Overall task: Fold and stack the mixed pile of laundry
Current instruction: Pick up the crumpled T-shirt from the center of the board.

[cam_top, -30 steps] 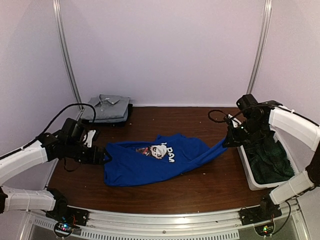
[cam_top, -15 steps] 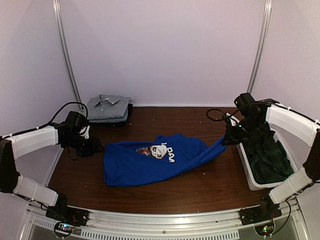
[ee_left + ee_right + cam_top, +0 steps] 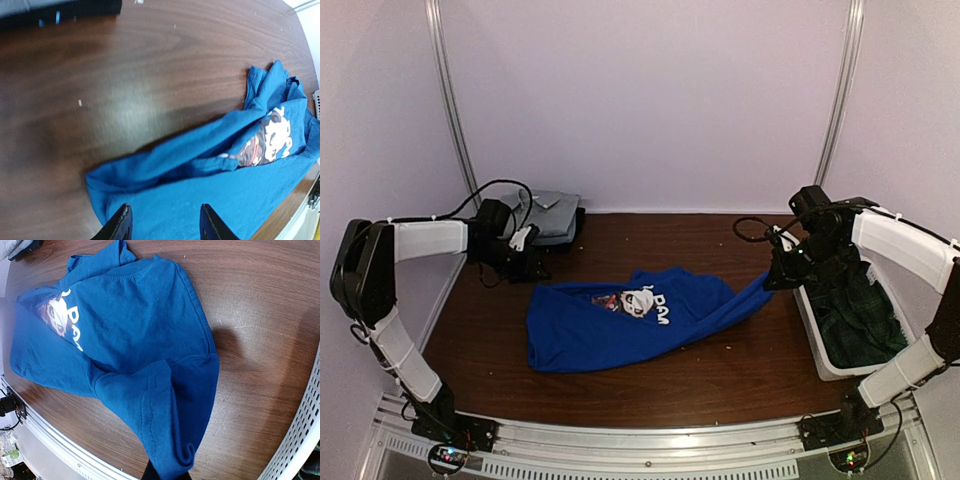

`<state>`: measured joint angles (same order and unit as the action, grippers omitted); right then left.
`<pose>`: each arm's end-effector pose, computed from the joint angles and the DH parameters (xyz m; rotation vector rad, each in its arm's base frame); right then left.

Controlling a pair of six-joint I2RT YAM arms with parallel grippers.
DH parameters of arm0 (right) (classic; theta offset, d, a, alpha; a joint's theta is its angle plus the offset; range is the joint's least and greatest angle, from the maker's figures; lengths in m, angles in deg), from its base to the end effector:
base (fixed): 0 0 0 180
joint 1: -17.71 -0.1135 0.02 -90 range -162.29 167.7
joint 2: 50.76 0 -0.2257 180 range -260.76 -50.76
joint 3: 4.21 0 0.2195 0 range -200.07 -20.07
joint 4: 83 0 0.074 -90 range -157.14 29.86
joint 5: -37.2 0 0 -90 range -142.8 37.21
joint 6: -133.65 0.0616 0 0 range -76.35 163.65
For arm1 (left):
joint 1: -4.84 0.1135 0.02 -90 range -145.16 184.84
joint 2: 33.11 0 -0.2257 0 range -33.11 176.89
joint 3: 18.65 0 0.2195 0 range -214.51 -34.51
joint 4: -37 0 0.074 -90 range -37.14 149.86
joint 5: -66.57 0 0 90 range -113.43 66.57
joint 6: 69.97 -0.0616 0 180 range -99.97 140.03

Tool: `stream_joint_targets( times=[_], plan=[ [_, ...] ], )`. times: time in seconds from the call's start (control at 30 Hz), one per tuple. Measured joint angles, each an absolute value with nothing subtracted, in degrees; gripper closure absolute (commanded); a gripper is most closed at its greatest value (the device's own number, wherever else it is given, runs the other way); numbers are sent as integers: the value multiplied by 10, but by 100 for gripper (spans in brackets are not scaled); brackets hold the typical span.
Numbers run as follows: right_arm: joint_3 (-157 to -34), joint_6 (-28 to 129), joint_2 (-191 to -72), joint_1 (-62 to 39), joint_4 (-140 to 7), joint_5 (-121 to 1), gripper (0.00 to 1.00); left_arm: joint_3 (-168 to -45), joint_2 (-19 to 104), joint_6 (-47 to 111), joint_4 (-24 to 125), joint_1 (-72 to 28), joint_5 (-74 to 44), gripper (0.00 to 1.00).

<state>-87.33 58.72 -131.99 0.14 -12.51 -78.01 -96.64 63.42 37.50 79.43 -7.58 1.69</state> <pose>0.2326 0.1012 0.2230 -0.1802 2.8091 0.7529 0.3037 -0.0937 0.1545 0.0362 2.6713 -0.7522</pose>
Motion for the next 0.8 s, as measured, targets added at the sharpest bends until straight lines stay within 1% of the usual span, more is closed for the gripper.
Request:
stream_joint_targets(
  times=[0.13, 0.27, 0.43, 0.57, 0.63, 0.67, 0.77, 0.8],
  plan=[
    [-873, 590, -1320, 1, -125, -780, 100, -1008, 654, 322, 804, -75, 9, 53],
    [-873, 591, -1320, 1, -125, -780, 100, -1053, 703, 250, 833, -75, 24, 54],
    [-873, 595, -1320, 1, -126, -780, 100, -1055, 741, 180, 876, -75, 27, 55],
    [-873, 599, -1320, 1, -128, -781, 100, -1055, 748, 149, 894, -74, 28, 62],
    [-873, 600, -1320, 1, -128, -781, 100, -1055, 748, 140, 900, -73, 30, 63],
    [-873, 600, -1320, 1, -128, -781, 100, -1055, 748, 136, 903, -73, 32, 61],
    [-873, 601, -1320, 1, -128, -781, 100, -1053, 748, 130, 904, -72, 31, 51],
    [-873, 601, -1320, 1, -128, -781, 100, -1048, 746, 130, 902, -72, 24, 50]
  ],
)
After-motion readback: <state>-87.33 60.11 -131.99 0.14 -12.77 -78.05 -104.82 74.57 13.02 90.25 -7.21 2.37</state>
